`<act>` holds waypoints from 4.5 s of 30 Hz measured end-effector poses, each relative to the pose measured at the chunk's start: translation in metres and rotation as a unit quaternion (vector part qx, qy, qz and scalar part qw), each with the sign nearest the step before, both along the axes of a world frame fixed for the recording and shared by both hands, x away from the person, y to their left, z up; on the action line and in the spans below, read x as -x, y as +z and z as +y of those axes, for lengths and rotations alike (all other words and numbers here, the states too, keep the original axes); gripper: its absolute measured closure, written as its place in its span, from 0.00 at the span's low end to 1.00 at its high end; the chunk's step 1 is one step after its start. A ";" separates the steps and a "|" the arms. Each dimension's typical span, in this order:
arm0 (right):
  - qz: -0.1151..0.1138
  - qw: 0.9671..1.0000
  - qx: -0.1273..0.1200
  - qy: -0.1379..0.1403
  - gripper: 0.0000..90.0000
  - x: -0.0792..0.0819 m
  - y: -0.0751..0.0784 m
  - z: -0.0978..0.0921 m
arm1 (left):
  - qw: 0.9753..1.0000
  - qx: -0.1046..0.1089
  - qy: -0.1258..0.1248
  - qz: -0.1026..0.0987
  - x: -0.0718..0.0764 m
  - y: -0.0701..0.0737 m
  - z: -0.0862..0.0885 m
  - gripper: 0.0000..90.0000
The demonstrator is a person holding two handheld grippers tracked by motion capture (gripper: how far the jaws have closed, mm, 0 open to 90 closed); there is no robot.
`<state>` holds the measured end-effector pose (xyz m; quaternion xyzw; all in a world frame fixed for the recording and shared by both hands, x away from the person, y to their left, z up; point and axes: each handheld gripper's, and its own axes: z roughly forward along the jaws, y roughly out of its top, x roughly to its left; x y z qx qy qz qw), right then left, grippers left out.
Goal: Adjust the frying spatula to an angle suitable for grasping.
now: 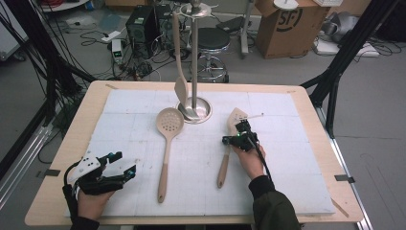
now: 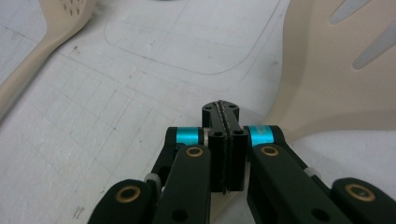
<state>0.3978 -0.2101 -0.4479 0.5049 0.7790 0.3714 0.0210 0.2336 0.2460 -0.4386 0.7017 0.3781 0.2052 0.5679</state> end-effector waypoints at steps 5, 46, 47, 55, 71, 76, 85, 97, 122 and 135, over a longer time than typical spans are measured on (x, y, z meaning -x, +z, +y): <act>-0.005 1.000 -0.004 -0.001 1.00 0.001 -0.001 -0.001 | 1.000 -0.002 0.002 -0.001 0.005 -0.001 0.004 0.26; 0.020 0.994 -0.076 0.070 1.00 0.070 -0.012 -0.042 | 1.000 -0.005 0.008 -0.001 0.010 0.000 0.004 0.26; 0.017 0.994 -0.074 0.073 1.00 0.071 -0.012 -0.041 | 1.000 -0.005 0.007 -0.001 0.010 0.000 0.003 0.26; 0.024 0.993 -0.082 0.080 1.00 0.072 -0.012 -0.035 | 1.000 -0.008 0.007 0.001 0.009 -0.001 0.002 0.26; 0.030 0.990 -0.105 0.088 1.00 0.070 -0.013 -0.028 | 1.000 -0.012 0.004 0.002 0.009 -0.001 0.000 0.26; 0.030 0.990 -0.104 0.094 1.00 0.069 -0.013 -0.022 | 1.000 -0.010 0.003 0.003 0.009 -0.001 -0.001 0.26; 0.032 0.988 -0.096 0.114 1.00 0.062 -0.012 -0.003 | 1.000 -0.012 0.003 0.003 0.009 -0.001 -0.001 0.26; 0.034 0.988 -0.084 0.124 1.00 0.053 -0.009 0.023 | 1.000 -0.013 0.003 0.002 0.009 -0.001 0.000 0.26; 0.010 0.993 -0.059 0.102 1.00 0.011 0.009 0.045 | 1.000 -0.006 0.012 0.003 0.013 -0.002 0.007 0.26; 0.031 0.998 -0.023 0.044 1.00 -0.029 -0.002 0.031 | 1.000 -0.006 0.017 0.005 0.015 -0.003 0.013 0.26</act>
